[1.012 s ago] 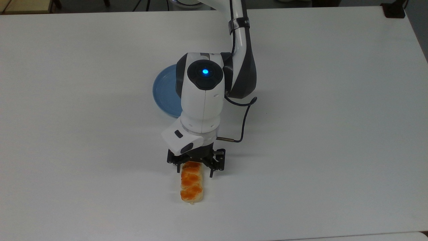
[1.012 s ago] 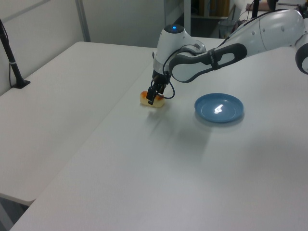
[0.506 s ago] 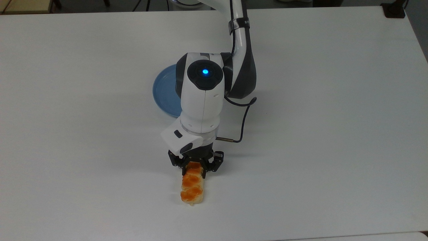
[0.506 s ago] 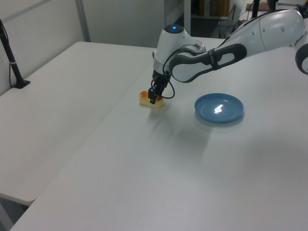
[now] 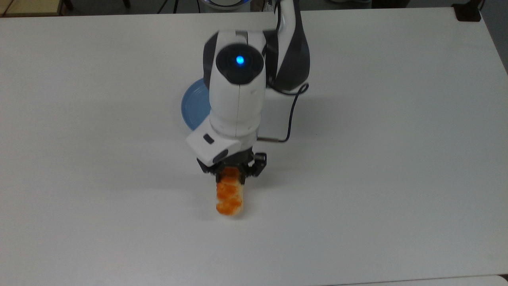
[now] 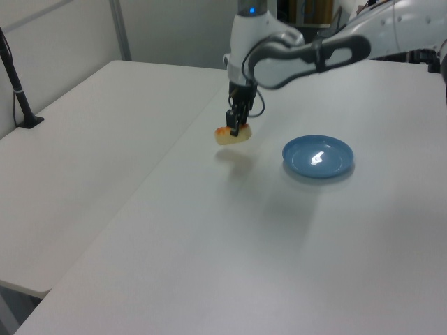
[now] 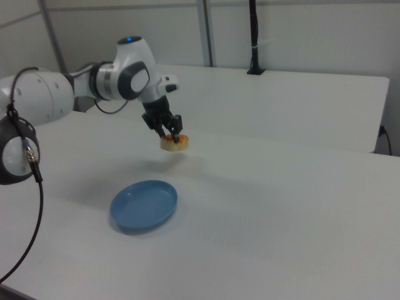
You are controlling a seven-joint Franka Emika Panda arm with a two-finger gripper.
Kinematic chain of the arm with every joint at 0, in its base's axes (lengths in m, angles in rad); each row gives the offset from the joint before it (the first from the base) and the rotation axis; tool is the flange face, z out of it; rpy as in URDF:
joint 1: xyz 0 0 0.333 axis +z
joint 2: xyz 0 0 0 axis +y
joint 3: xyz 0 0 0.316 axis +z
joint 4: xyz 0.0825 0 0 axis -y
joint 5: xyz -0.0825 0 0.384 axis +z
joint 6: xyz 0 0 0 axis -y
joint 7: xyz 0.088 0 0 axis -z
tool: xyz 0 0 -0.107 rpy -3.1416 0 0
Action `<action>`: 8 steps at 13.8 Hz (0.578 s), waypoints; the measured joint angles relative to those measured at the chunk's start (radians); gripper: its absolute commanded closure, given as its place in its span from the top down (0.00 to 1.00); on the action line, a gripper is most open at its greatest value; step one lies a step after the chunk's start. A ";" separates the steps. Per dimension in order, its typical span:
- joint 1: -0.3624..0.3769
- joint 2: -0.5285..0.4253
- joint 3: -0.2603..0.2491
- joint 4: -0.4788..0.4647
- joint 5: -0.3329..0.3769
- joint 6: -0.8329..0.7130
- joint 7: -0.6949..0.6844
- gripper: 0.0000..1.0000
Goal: Put the bread on a plate
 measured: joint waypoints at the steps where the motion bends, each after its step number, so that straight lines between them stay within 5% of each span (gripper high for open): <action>1: 0.001 -0.043 0.002 -0.019 0.000 -0.040 -0.023 0.58; 8: 0.005 -0.318 0.026 -0.318 0.000 -0.095 -0.145 0.61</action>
